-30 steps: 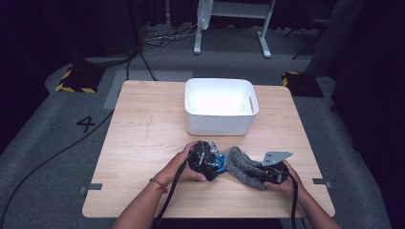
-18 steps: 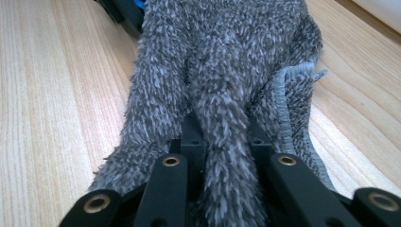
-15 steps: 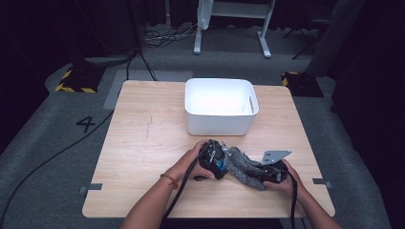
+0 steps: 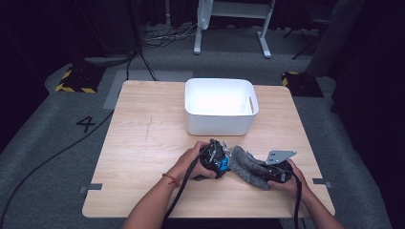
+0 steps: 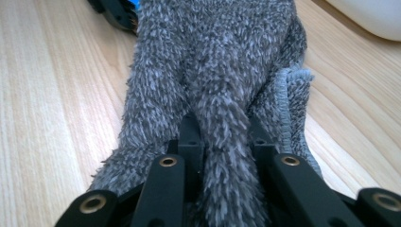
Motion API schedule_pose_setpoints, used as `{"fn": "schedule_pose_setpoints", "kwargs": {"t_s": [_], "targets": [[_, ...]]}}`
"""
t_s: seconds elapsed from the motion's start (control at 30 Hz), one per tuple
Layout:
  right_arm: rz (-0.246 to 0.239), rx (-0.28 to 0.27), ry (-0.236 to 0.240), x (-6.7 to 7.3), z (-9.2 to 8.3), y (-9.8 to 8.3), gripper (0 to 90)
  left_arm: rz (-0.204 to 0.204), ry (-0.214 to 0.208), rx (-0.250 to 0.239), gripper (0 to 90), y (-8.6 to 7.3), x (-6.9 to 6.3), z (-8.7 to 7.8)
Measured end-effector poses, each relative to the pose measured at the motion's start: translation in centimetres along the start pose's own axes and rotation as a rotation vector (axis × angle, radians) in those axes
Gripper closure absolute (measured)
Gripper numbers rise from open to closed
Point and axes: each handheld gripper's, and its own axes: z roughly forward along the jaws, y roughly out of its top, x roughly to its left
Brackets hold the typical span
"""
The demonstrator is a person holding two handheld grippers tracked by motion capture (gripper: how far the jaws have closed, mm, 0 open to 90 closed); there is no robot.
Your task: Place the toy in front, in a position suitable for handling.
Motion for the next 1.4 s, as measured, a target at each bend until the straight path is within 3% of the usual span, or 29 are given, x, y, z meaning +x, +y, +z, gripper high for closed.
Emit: {"fn": "schedule_pose_setpoints", "kwargs": {"t_s": [0.17,0.27,0.4,0.53,0.6,0.9,1.13,1.23,1.33,1.4], "targets": [[0.016,-0.004,-0.008,-0.5,-0.4,-0.4,74.9,-0.04,0.009,-0.129,24.3,-0.8,0.1,-2.0],[0.017,-0.006,-0.012,-0.5,-0.4,-0.3,75.0,-0.062,0.039,-0.209,24.3,-1.4,-0.1,-3.4],[-0.009,0.013,-0.033,-0.2,-0.3,-0.1,74.7,-0.075,0.057,-0.304,24.2,-2.6,-0.4,-5.3],[-0.03,0.029,-0.056,0.1,-0.3,0.1,71.5,-0.087,0.085,-0.364,24.4,-3.9,-0.7,-6.7],[-0.029,0.028,-0.064,0.2,-0.3,0.1,67.5,-0.09,0.074,-0.398,24.4,-4.6,-0.9,-7.2],[-0.01,-0.001,-0.064,0.0,-0.7,0.6,42.8,-0.118,0.094,-0.449,24.4,-7.4,-1.0,-7.6],[-0.009,-0.021,-0.089,0.3,-0.4,2.0,33.2,-0.113,0.093,-0.466,24.4,-8.0,-1.3,-7.7],[-0.007,0.012,-0.1,0.2,0.2,2.8,34.1,-0.116,0.083,-0.476,24.4,-8.1,-1.4,-7.7],[0.003,0.067,-0.09,-0.1,1.1,3.3,42.0,-0.115,0.079,-0.491,24.4,-8.2,-1.6,-7.7],[-0.007,0.1,-0.072,-0.2,1.5,3.5,58.8,-0.119,0.07,-0.503,24.4,-8.2,-1.7,-7.7]]}}
